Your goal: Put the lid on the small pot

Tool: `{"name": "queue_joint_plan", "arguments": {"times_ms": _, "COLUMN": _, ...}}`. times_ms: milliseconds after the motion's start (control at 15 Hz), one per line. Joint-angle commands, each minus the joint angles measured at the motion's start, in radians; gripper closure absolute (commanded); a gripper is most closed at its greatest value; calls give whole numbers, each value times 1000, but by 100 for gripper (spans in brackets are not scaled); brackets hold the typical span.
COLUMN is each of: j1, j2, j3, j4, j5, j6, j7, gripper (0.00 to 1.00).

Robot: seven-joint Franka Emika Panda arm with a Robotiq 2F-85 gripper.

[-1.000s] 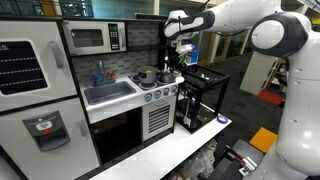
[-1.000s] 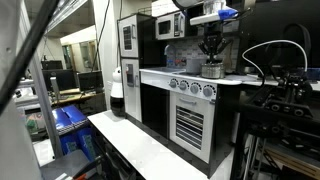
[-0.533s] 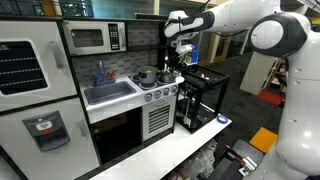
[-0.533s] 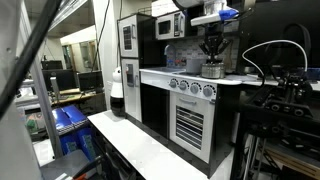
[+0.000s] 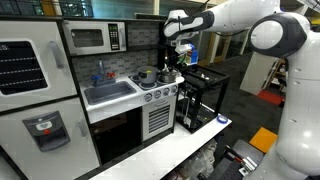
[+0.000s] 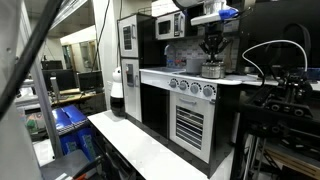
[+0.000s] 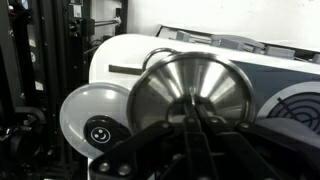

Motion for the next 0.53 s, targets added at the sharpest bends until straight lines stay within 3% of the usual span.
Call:
{"name": "queue_joint_plan", "arguments": {"times_ms": 0, "j1": -10, "j2": 22, "j3": 10, "j4": 28, "j5": 11, "j6": 11, "j7": -22, "gripper": 99}}
{"name": "queue_joint_plan", "arguments": {"times_ms": 467, "j1": -13, "j2": 34, "j3": 12, "j4": 23, "j5": 19, "j6": 34, "j7": -27, "gripper": 99}}
